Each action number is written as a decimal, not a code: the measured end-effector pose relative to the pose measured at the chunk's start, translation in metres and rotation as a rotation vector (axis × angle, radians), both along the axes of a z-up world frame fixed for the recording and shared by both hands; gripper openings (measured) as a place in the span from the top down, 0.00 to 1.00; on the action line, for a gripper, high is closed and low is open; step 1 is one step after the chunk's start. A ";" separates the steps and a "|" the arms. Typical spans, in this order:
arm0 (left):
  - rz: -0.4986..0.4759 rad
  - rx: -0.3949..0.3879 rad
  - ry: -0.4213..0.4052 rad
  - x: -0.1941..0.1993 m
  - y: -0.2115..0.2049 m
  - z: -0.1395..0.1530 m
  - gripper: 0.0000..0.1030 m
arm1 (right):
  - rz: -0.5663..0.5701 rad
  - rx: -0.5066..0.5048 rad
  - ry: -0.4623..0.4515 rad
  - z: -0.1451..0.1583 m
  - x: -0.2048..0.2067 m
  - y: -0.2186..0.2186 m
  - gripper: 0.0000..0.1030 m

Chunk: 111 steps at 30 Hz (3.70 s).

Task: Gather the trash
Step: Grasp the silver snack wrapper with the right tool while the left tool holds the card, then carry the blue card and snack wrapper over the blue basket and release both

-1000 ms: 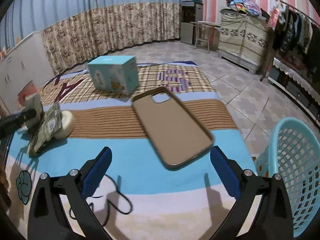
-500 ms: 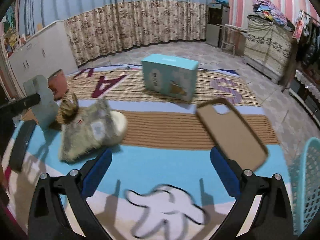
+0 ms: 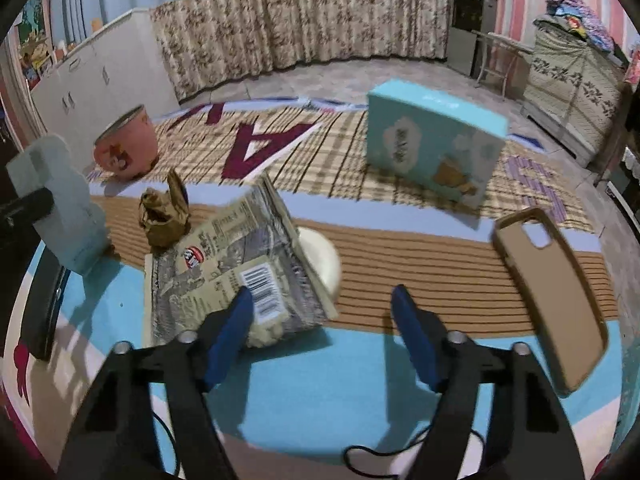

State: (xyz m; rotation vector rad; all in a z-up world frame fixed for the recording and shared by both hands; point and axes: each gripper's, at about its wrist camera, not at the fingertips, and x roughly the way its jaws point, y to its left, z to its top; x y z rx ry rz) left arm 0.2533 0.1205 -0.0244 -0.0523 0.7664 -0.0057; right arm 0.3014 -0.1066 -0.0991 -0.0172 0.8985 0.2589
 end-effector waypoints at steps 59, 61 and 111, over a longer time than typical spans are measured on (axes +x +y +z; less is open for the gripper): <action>-0.534 -0.129 -0.073 -0.034 -0.325 0.019 0.93 | -0.718 -0.019 -0.341 0.094 -0.195 -0.368 0.99; -0.558 -0.122 -0.068 -0.039 -0.341 0.015 0.93 | -0.732 -0.020 -0.336 0.089 -0.200 -0.380 0.99; -0.734 -0.028 -0.104 -0.076 -0.502 -0.024 0.54 | -0.751 -0.047 -0.276 0.041 -0.222 -0.443 0.99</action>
